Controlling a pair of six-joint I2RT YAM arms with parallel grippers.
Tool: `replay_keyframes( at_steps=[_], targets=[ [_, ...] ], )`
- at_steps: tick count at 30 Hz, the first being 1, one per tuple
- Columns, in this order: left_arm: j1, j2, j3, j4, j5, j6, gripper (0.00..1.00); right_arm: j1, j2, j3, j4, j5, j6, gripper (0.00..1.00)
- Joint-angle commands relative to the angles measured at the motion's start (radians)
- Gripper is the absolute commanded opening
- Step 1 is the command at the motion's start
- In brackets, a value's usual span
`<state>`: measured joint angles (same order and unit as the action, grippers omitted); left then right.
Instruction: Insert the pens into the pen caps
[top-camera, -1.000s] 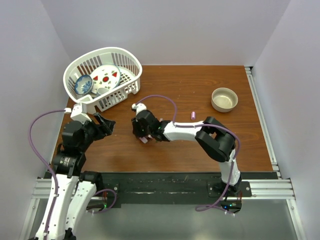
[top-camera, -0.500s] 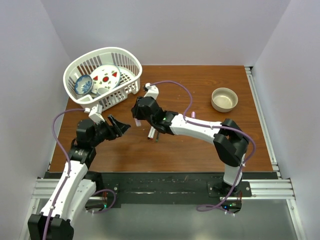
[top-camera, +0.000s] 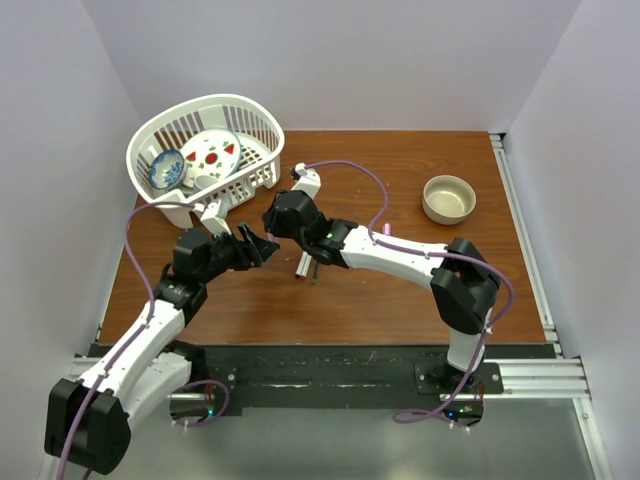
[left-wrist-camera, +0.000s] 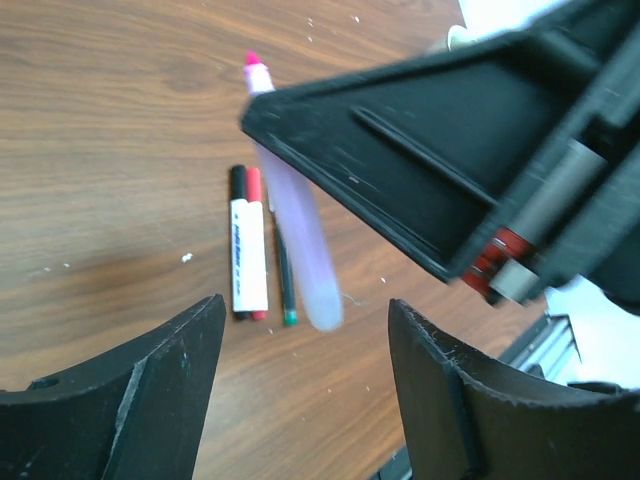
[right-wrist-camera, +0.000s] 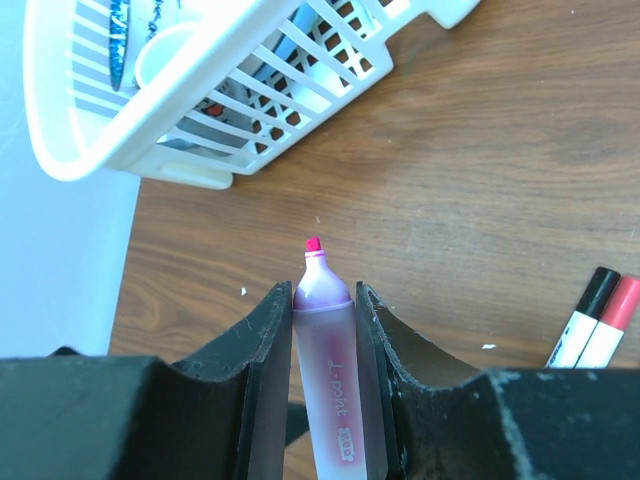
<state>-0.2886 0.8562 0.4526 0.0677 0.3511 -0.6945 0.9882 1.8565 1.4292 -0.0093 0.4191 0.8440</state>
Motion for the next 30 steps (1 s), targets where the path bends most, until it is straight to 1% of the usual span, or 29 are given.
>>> replay_keyframes(
  at_steps=[1, 4, 5, 9, 11, 13, 14, 16, 18, 19, 20, 23, 25, 26, 27, 28, 29, 30],
  targets=[
    [-0.003, 0.023, 0.055, 0.081, -0.055, 0.032, 0.7, 0.013, -0.091, -0.006, 0.055, 0.009, 0.007, 0.0],
    [-0.003, 0.037, 0.061, 0.104, -0.051, 0.035, 0.66, 0.018, -0.109, -0.059, 0.094, -0.003, 0.038, 0.0],
    [-0.003, 0.038, 0.066, 0.104, -0.052, 0.038, 0.63, 0.018, -0.112, -0.082, 0.101, -0.009, 0.046, 0.0],
    [-0.003, 0.04, 0.069, 0.127, -0.026, 0.032, 0.59, 0.029, -0.115, -0.096, 0.108, -0.04, 0.069, 0.0],
    [-0.003, 0.04, 0.066, 0.141, -0.021, 0.032, 0.55, 0.032, -0.125, -0.119, 0.124, -0.037, 0.075, 0.0],
    [-0.003, 0.049, 0.067, 0.145, -0.012, 0.033, 0.53, 0.033, -0.123, -0.127, 0.137, -0.052, 0.098, 0.0],
    [-0.003, 0.05, 0.067, 0.15, 0.0, 0.033, 0.49, 0.033, -0.125, -0.124, 0.135, -0.055, 0.099, 0.0],
    [-0.003, 0.056, 0.067, 0.149, 0.006, 0.032, 0.46, 0.035, -0.126, -0.125, 0.14, -0.054, 0.106, 0.0],
    [-0.003, 0.066, 0.067, 0.15, 0.02, 0.032, 0.41, 0.038, -0.128, -0.127, 0.149, -0.057, 0.115, 0.0],
    [-0.003, 0.066, 0.067, 0.149, 0.025, 0.032, 0.36, 0.04, -0.126, -0.13, 0.153, -0.059, 0.116, 0.0],
    [-0.003, 0.066, 0.067, 0.147, 0.031, 0.033, 0.22, 0.04, -0.126, -0.13, 0.157, -0.057, 0.119, 0.0],
    [-0.003, 0.049, 0.067, 0.136, 0.022, 0.032, 0.0, 0.043, -0.134, -0.154, 0.184, -0.071, 0.121, 0.0],
    [-0.003, 0.035, 0.072, 0.129, 0.022, 0.036, 0.0, 0.043, -0.151, -0.174, 0.23, -0.095, 0.101, 0.0],
    [-0.003, 0.03, 0.075, 0.123, 0.032, 0.047, 0.0, 0.043, -0.154, -0.194, 0.239, -0.103, 0.087, 0.03],
    [-0.003, 0.021, 0.078, 0.119, 0.038, 0.05, 0.0, 0.041, -0.161, -0.203, 0.244, -0.118, 0.08, 0.09],
    [-0.003, 0.017, 0.08, 0.116, 0.042, 0.053, 0.0, 0.041, -0.178, -0.213, 0.236, -0.126, 0.073, 0.16],
    [-0.003, 0.012, 0.078, 0.11, 0.052, 0.061, 0.0, 0.041, -0.189, -0.229, 0.23, -0.125, 0.061, 0.29],
    [-0.003, 0.0, 0.077, 0.11, 0.058, 0.065, 0.0, 0.041, -0.2, -0.24, 0.221, -0.125, 0.052, 0.34]
  ],
)
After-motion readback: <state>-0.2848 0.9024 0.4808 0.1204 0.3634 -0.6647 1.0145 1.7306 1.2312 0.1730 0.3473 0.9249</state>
